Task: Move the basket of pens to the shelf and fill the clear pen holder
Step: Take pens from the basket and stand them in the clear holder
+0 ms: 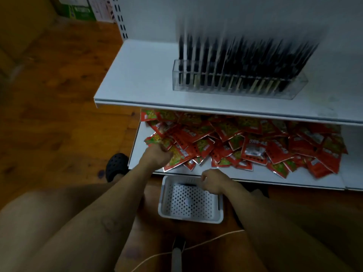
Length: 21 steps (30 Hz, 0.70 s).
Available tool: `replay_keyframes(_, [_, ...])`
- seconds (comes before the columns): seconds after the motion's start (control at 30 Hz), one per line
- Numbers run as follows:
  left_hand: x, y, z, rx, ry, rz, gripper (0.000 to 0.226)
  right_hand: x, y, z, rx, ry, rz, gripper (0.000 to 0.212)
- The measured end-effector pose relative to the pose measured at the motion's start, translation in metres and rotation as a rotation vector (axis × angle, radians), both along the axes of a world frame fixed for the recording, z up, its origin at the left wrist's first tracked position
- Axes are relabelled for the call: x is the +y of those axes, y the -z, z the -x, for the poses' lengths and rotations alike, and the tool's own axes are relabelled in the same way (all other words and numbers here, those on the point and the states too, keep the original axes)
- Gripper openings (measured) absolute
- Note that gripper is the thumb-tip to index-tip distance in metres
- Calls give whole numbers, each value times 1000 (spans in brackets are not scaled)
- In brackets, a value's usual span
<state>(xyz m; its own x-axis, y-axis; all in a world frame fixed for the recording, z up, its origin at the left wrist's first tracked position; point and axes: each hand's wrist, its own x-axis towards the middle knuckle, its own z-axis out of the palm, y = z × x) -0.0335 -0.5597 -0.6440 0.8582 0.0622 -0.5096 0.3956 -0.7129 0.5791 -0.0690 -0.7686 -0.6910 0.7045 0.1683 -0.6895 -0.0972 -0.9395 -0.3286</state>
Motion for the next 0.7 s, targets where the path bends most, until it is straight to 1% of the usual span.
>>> replay_keyframes(0.1, [15,28,-13,62,-128,58,19,0,49,1,42,39,11,26])
replay_keyframes(0.2, [13,62,-14,124,-259,174,23,12,97,12,107,77,-4,40])
replay_keyframes(0.23, [9,72,-11,147,-294,214,25,17,111,17,101,64,2,44])
replay_keyframes(0.3, [0,90,0,208,-325,253,28,25,135,25,27,21,28,46])
replay_keyframes(0.37, [-7,106,15,269,-349,287,27,30,148,31,-48,9,20,53])
replay_keyframes(0.5, [-4,130,36,351,-352,284,27,31,168,26,-73,-37,65,69])
replay_keyframes(0.6, [1,134,34,358,-359,288,26,28,175,17,-80,-84,145,65])
replay_keyframes(0.7, [3,133,29,352,-367,300,21,22,175,18,-84,-161,242,49])
